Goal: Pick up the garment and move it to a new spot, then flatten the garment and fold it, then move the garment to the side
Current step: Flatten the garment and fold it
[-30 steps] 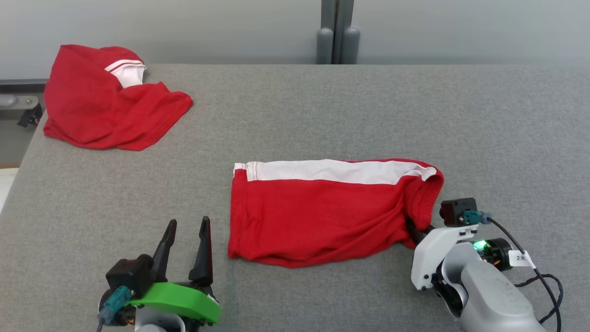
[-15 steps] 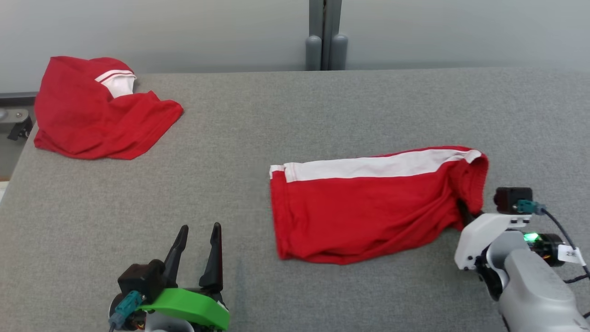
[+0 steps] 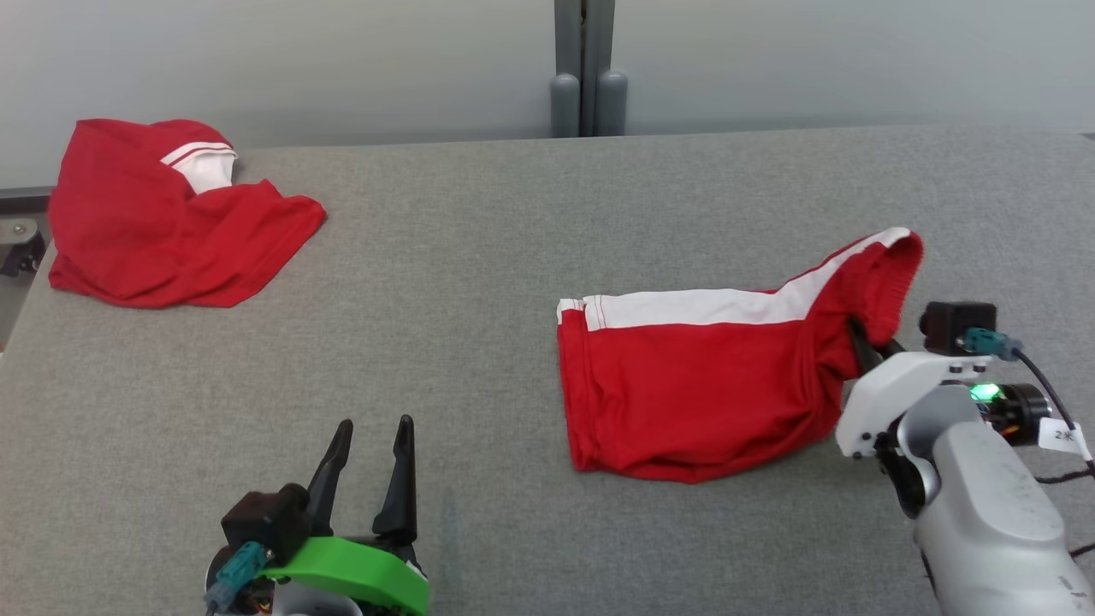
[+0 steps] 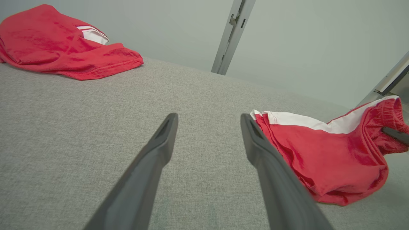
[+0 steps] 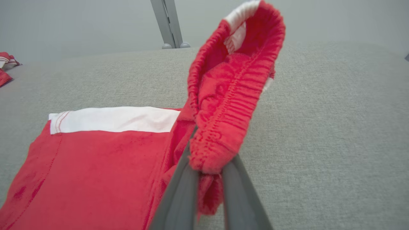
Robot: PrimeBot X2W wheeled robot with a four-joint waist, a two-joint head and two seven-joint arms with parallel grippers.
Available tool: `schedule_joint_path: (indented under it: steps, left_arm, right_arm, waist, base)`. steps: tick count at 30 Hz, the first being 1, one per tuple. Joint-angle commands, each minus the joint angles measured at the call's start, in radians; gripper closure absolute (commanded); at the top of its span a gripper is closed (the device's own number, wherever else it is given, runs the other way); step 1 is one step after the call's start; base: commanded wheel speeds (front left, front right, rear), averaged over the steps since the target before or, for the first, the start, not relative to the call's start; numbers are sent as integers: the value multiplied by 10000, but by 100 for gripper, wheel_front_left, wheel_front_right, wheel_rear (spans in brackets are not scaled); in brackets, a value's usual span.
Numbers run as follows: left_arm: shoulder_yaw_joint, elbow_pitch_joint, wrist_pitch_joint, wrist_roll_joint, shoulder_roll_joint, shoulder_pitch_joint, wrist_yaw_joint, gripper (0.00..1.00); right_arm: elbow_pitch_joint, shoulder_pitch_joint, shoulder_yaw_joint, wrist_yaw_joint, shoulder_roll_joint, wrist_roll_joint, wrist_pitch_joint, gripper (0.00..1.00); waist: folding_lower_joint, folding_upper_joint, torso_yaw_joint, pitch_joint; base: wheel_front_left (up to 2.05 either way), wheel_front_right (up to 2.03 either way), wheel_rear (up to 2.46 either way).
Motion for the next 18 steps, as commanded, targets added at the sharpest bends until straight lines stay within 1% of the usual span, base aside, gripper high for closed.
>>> schedule_joint_path:
  steps: [1, 5, 8, 11, 13, 18]
  left_arm:
    - [7, -31, -4, 44, 8, 59, -28, 0]
    - [3, -19, -3, 21, 8, 21, -28, 0]
    - [-35, 1, -4, -13, 5, -34, -28, 0]
    - [-59, -12, -3, -65, 3, -128, -28, 0]
    - [-83, -27, -3, -109, 0, -178, -28, 0]
    - [-58, -29, -4, -167, -7, -232, -29, 0]
  right_arm:
    - [-342, 153, 311, -12, 145, 113, 155, 100]
    - [-1261, 200, 1483, -12, 368, 241, 687, 100]
    - [-1679, 178, 2321, -12, 464, 194, 1059, 100]
    - [-1823, 160, 3096, -12, 501, -99, 1384, 100]
    - [-1816, 200, 3492, -12, 515, -13, 1575, 100]
    - [-1737, 180, 4179, -12, 519, 130, 1842, 100]
  waist:
    - [0, -1, 36, -1]
    - [0, -1, 125, 21]
    - [0, -1, 228, 50]
    - [0, -1, 391, 85]
    - [0, -1, 499, 109]
    - [0, -1, 660, 191]
  base:
    - [0, 0, 0]
    - [0, 0, 0]
    - [0, 0, 0]
    - [0, 0, 0]
    - [0, 0, 0]
    - [0, 0, 0]
